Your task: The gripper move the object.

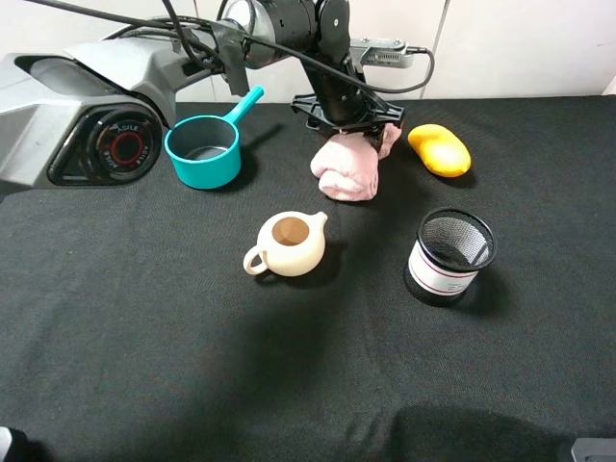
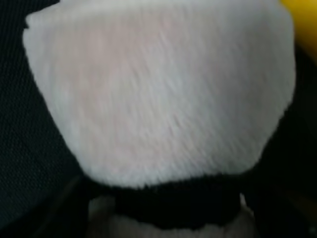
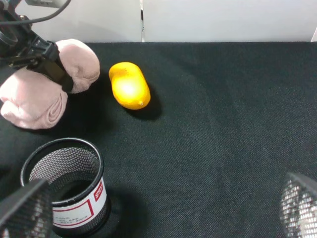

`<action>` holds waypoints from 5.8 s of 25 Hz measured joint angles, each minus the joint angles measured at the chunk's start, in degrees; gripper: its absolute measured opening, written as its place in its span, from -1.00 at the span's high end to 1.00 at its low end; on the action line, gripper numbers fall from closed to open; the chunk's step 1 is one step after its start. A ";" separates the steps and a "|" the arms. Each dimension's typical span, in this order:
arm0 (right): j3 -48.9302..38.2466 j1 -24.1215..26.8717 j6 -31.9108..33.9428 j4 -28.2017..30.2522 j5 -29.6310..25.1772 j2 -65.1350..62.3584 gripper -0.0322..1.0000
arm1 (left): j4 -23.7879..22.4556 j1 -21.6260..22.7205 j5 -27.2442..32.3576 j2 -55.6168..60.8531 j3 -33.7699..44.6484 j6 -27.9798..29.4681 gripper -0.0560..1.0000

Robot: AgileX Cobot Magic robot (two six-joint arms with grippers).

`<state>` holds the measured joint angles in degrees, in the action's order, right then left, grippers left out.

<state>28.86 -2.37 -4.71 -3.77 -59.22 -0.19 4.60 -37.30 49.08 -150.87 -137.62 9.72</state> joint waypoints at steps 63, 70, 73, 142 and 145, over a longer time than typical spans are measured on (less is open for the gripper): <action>0.00 0.00 0.00 -0.27 0.05 0.00 -0.41 | -2.01 0.18 18.02 12.58 -0.02 -0.05 -0.93; 0.00 0.00 0.00 -0.36 0.05 0.00 -0.41 | -2.24 3.47 18.02 16.40 3.63 -0.23 -0.92; 0.00 0.00 0.00 -0.36 0.05 0.00 -0.41 | -2.73 5.93 18.02 19.87 9.33 -1.08 -0.92; 0.00 0.00 0.00 -0.46 0.05 0.00 -0.41 | -16.27 36.80 17.23 145.15 107.94 2.46 -0.92; 0.00 0.00 0.00 -0.46 0.05 0.00 -0.41 | -16.33 36.80 14.51 145.46 109.00 2.51 -0.92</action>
<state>28.86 -2.37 -4.71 -4.23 -59.17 -0.19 -11.73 -0.50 63.59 -5.41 -28.62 12.22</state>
